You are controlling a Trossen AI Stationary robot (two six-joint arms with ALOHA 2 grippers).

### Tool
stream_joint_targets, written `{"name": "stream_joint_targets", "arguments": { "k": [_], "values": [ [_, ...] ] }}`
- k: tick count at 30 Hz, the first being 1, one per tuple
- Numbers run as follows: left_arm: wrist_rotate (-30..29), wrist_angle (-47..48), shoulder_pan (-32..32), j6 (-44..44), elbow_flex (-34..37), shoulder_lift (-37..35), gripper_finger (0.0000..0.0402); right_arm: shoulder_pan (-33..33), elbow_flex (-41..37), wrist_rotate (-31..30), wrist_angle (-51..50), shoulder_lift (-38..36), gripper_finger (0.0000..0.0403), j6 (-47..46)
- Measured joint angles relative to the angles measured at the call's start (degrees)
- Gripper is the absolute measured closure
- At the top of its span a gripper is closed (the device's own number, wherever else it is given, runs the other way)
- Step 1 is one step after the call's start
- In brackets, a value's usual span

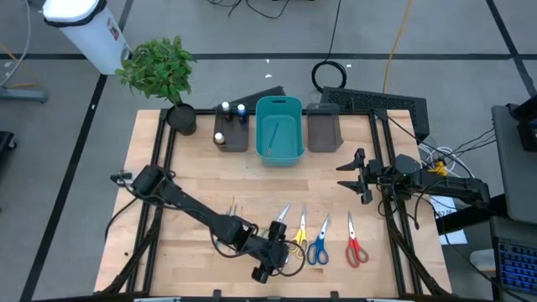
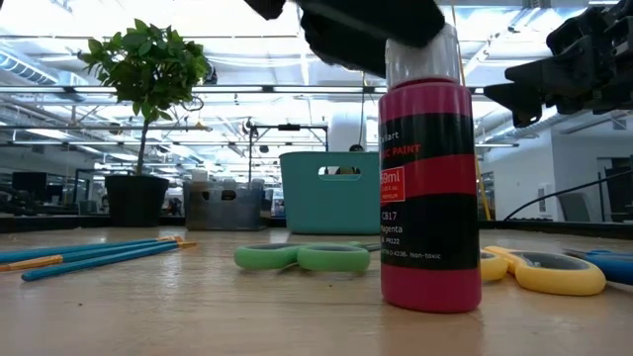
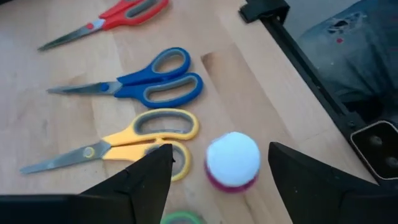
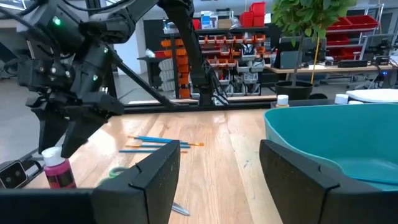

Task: Pick & Place Paint Supplies
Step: Put the pink paint bottle into the left black bin

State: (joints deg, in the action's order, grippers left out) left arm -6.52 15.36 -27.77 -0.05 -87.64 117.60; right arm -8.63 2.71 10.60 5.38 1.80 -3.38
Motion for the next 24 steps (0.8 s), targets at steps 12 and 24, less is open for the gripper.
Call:
{"name": "stream_joint_targets", "arguments": {
  "k": [12, 24],
  "values": [
    [2.01, -1.4, 0.11, 0.09, 0.04, 0.94, 0.0158, 0.01, 0.01, 0.01, -0.03, 0.02, 0.019, 0.0],
    [2.03, -2.78, 0.15, 0.32, 0.04, 0.94, 0.0162, 0.01, 0.0, 0.01, -0.01, 0.02, 0.019, 0.0]
  ]
}}
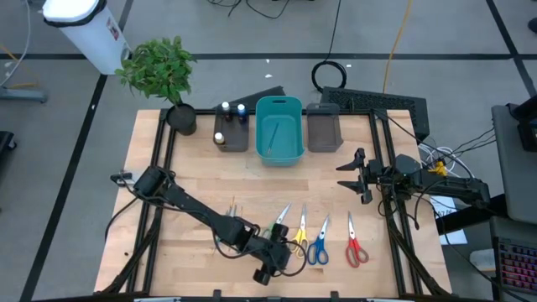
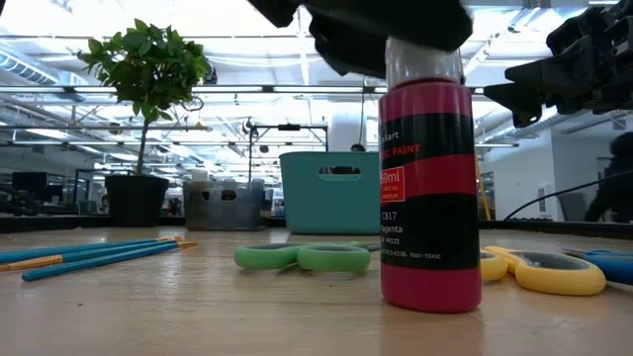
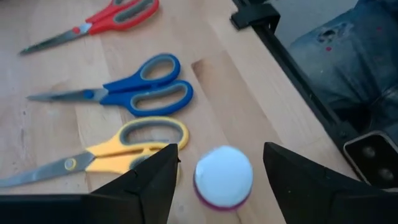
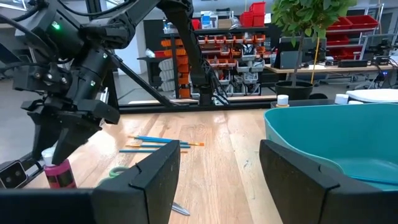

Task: Pick & Place Paint Supplies
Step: Put the pink paint bottle into the left black bin

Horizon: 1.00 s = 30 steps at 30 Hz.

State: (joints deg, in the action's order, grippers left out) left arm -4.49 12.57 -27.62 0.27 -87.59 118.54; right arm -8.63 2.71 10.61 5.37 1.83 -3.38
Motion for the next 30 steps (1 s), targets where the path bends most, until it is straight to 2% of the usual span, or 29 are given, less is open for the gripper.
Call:
{"name": "stream_joint_targets", "arguments": {
  "k": [19, 30],
  "values": [
    [-0.07, 2.24, 0.0, -0.06, 0.0, 0.0, 0.0203, -0.02, 0.01, 0.0, 0.0, 0.0, 0.019, 0.0],
    [-0.08, 2.2, 0.0, -0.06, 0.0, 0.0, 0.0206, -0.01, -0.01, 0.0, 0.0, 0.0, 0.019, 0.0]
  ]
}}
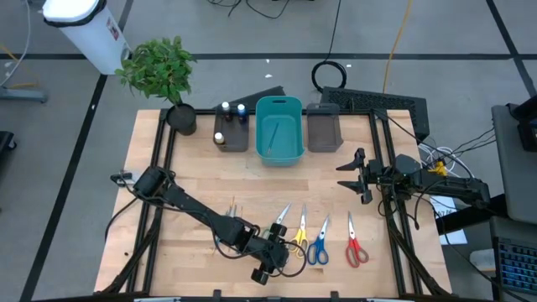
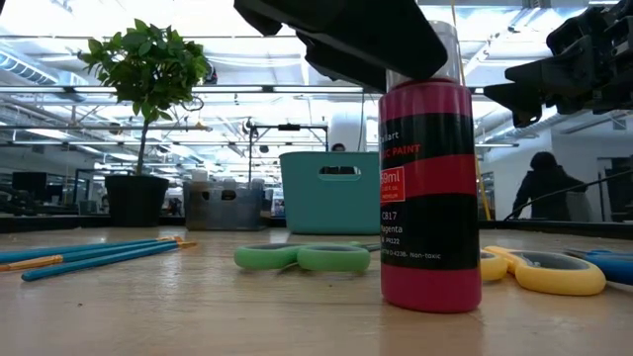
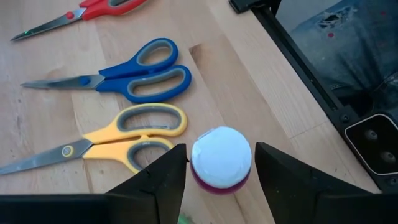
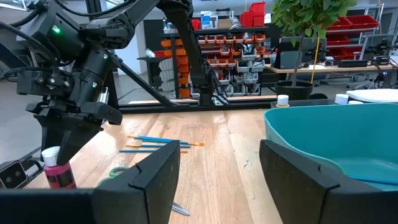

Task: Pick & Place Paint Supplies
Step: Put the pink paint bottle into the left black bin

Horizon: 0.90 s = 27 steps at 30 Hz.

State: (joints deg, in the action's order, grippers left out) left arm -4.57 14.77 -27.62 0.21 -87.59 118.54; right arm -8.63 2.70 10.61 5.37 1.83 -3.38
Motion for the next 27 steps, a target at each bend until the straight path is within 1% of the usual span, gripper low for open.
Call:
{"name": "stream_joint_targets", "arguments": {
  "k": [14, 27],
  "values": [
    [-0.03, 0.01, 0.0, -0.01, 0.0, 0.0, 0.0206, 0.0, 0.0, 0.0, 0.0, 0.0, 0.019, 0.0],
    [-0.18, -0.01, 0.0, -2.31, 0.0, 0.0, 0.0206, 0.01, 0.0, 0.0, 0.0, 0.0, 0.019, 0.0]
  ]
}}
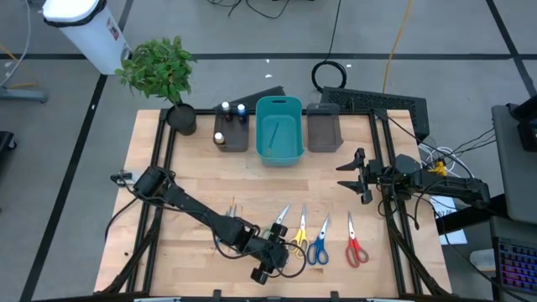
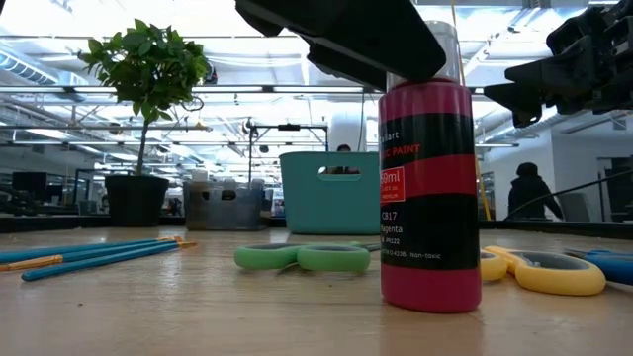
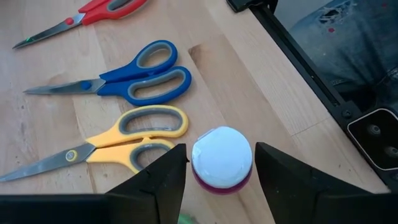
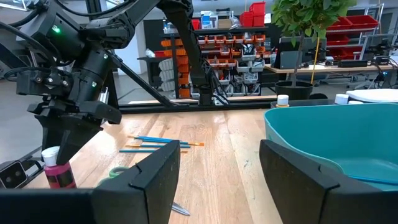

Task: Pick & Place Paint Supplies
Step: Put the pink paint bottle into the left black bin

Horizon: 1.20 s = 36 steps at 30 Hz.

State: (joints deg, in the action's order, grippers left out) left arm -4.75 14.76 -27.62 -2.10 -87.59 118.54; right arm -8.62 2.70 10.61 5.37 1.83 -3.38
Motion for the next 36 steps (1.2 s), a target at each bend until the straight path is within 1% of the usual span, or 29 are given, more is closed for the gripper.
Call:
{"name": "stream_joint_targets", "arguments": {
  "k": [16, 21, 36],
  "values": [
    [-0.81, 0.0, 0.0, -0.78, 0.0, 0.0, 0.0206, -0.01, 0.0, 0.0, 0.0, 0.0, 0.019, 0.0],
    [-0.81, 0.0, 0.0, -2.5, 0.0, 0.0, 0.0206, -0.01, 0.0, 0.0, 0.0, 0.0, 0.019, 0.0],
    [-0.79, -0.08, 0.0, -1.24, 0.0, 0.0, 0.0206, -0.01, 0.01, 0.0, 0.0, 0.0, 0.019, 0.0]
  ]
}}
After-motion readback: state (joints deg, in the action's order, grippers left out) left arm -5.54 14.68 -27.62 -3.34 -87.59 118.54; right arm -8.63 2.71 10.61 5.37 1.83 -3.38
